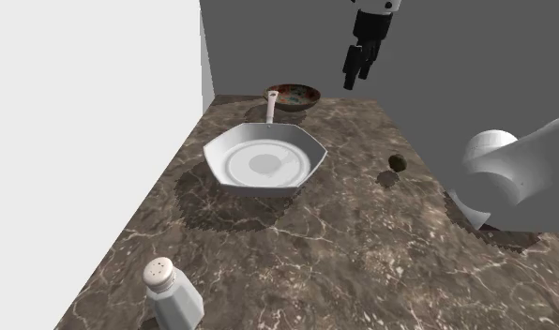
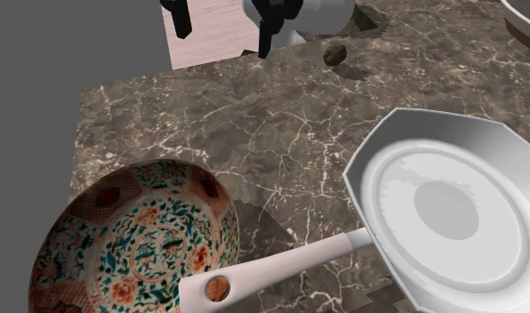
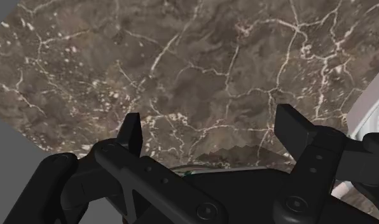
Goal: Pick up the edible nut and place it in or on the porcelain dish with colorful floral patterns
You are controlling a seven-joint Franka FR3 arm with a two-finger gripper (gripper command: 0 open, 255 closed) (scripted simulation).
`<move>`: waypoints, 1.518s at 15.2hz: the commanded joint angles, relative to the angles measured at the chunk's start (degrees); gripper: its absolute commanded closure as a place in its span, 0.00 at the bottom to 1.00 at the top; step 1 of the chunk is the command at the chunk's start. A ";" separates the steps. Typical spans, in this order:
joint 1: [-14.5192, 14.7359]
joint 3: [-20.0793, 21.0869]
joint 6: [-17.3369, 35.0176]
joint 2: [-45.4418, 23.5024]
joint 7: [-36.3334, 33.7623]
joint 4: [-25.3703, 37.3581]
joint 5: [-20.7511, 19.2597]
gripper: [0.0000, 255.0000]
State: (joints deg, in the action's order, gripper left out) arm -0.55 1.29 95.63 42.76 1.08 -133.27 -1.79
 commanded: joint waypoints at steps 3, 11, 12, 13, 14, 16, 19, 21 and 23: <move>0.21 1.47 -0.56 4.53 -2.38 -3.71 0.84 0.00; 2.49 8.92 -5.38 22.35 -12.71 -15.61 6.60 0.00; 2.97 10.06 -6.23 24.48 -14.14 -16.74 7.61 0.00; 3.51 11.26 -7.13 26.57 -15.62 -17.79 8.68 0.00; 4.12 12.51 -8.06 28.61 -17.15 -18.75 9.80 0.00; 5.40 15.20 -10.01 32.52 -20.29 -20.41 12.28 0.00; 7.58 19.70 -13.03 37.85 -25.33 -22.20 16.49 0.00; 8.06 20.38 -12.81 38.67 -25.92 -23.23 17.13 0.00; 9.20 20.53 -11.57 39.06 -26.57 -25.03 17.15 0.00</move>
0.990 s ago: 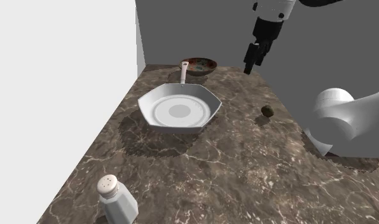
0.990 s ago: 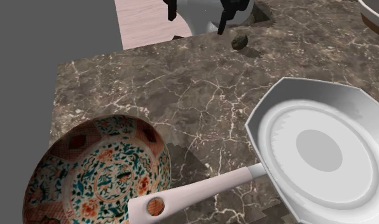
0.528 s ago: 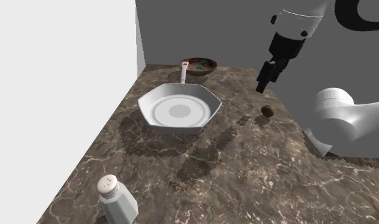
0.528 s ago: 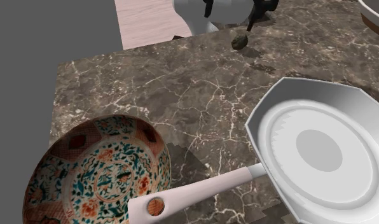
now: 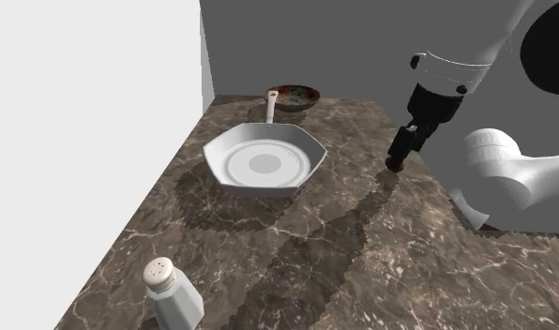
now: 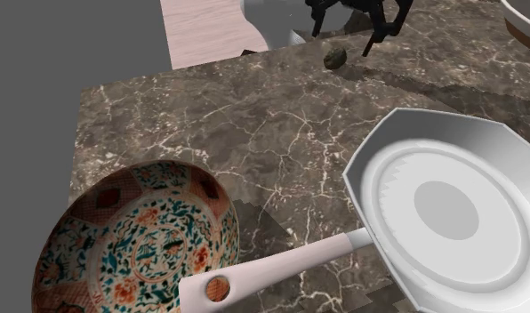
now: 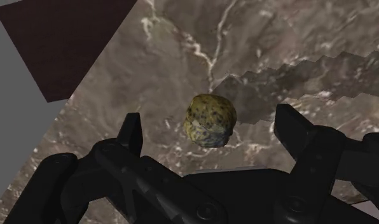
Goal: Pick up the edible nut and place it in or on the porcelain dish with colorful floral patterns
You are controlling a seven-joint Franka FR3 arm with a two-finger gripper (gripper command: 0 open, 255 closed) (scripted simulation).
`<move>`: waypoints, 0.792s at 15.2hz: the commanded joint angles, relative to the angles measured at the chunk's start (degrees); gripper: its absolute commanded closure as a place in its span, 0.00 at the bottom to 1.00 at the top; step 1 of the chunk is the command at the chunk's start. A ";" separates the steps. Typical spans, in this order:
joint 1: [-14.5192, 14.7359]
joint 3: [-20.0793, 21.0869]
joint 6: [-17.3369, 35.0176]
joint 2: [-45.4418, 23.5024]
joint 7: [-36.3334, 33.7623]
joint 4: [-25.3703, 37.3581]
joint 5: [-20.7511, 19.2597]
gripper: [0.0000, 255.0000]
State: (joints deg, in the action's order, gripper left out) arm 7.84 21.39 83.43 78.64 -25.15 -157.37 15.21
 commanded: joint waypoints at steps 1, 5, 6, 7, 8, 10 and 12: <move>1.04 0.66 1.16 3.49 -0.39 -1.81 0.36 0.00; 2.31 1.31 3.21 4.36 -0.91 -4.92 0.89 0.00; 2.60 1.17 3.30 4.24 -1.16 -4.94 0.71 0.00; 2.95 1.00 3.40 4.11 -1.46 -4.96 0.50 0.00; 3.25 0.85 3.48 3.99 -1.72 -4.98 0.31 0.00; 3.98 0.50 3.68 3.71 -2.35 -5.02 -0.14 0.00; 4.73 0.12 3.88 3.43 -3.00 -5.06 -0.61 0.00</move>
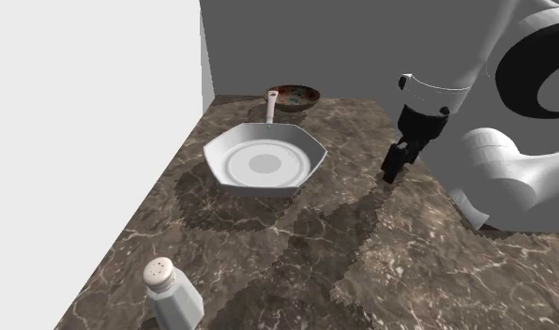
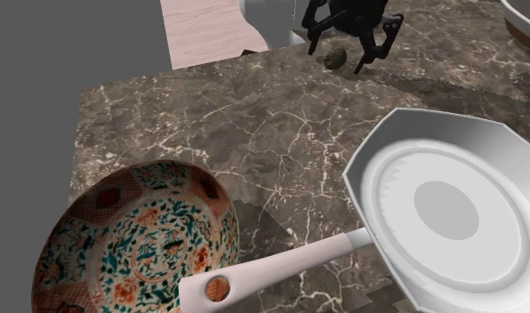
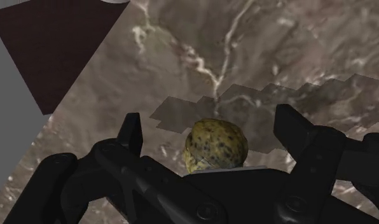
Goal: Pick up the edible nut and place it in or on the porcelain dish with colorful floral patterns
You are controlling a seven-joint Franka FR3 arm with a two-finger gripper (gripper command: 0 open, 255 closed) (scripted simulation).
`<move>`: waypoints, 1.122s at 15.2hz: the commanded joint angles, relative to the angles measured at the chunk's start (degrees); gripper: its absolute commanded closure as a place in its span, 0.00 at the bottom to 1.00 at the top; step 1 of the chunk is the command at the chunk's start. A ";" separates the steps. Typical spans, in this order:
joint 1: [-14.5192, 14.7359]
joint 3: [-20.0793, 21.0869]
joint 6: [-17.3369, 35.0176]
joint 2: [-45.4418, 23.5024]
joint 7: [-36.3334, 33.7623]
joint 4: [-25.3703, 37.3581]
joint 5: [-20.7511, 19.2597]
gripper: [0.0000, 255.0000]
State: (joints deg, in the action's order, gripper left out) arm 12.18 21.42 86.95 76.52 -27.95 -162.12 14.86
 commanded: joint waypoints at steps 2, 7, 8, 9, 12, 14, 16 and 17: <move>0.68 0.07 -0.78 6.19 -0.53 0.17 -0.20 1.00; 0.35 -0.22 -0.53 5.71 -0.25 0.42 -0.52 1.00; 0.18 -0.14 -0.40 5.14 -0.27 0.89 -0.49 1.00; 0.13 -0.13 -0.41 4.97 -0.30 1.09 -0.47 1.00; 0.80 -0.97 -0.30 4.45 -0.79 1.36 -1.42 1.00; 0.51 -1.62 -1.16 3.59 -0.77 3.09 -2.08 1.00; 0.49 -2.33 -1.97 2.63 -0.96 4.83 -2.85 1.00; 0.55 -2.70 -2.37 2.13 -1.11 5.71 -3.25 1.00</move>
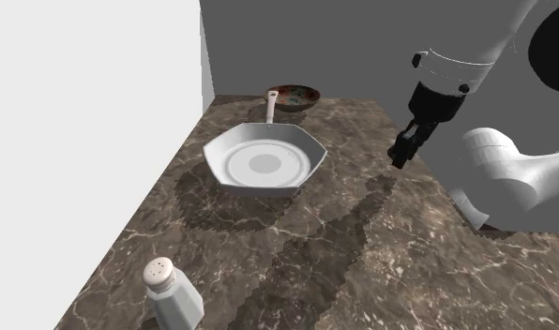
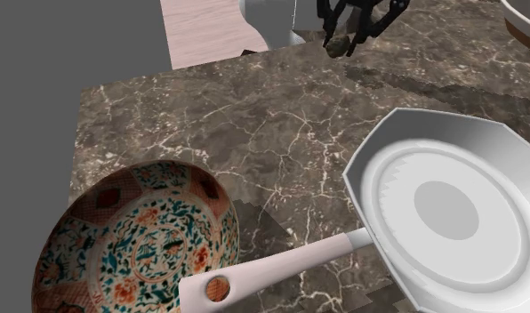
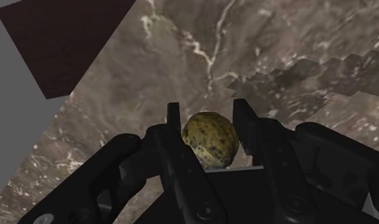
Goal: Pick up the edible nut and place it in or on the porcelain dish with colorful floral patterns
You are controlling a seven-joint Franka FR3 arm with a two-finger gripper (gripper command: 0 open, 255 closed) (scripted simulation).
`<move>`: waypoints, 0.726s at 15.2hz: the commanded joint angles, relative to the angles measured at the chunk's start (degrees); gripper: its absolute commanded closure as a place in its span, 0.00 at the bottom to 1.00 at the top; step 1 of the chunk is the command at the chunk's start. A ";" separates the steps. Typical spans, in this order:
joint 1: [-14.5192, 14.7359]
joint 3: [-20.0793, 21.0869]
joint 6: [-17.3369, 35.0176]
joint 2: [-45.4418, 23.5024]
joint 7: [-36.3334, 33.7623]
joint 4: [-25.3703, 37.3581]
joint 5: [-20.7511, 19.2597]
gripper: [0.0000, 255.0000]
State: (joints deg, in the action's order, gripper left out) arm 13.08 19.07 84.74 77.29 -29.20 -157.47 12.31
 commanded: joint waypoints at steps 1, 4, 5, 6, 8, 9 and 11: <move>-0.36 -0.68 -0.58 0.88 0.06 1.94 -1.04 1.00; -0.74 -1.42 -1.91 -0.47 0.12 4.64 -1.83 1.00; -0.86 -1.65 -2.35 -0.93 0.14 5.55 -2.07 1.00; -0.98 -1.88 -2.80 -1.39 0.16 6.46 -2.30 1.00; -1.24 -2.29 -3.70 -2.32 0.21 8.30 -2.75 1.00; -1.37 -2.49 -4.16 -2.79 0.24 9.23 -2.95 1.00; -1.63 -2.85 -5.08 -3.74 0.31 11.10 -3.35 1.00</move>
State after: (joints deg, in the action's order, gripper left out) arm 11.58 16.49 80.30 73.79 -28.97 -147.34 9.25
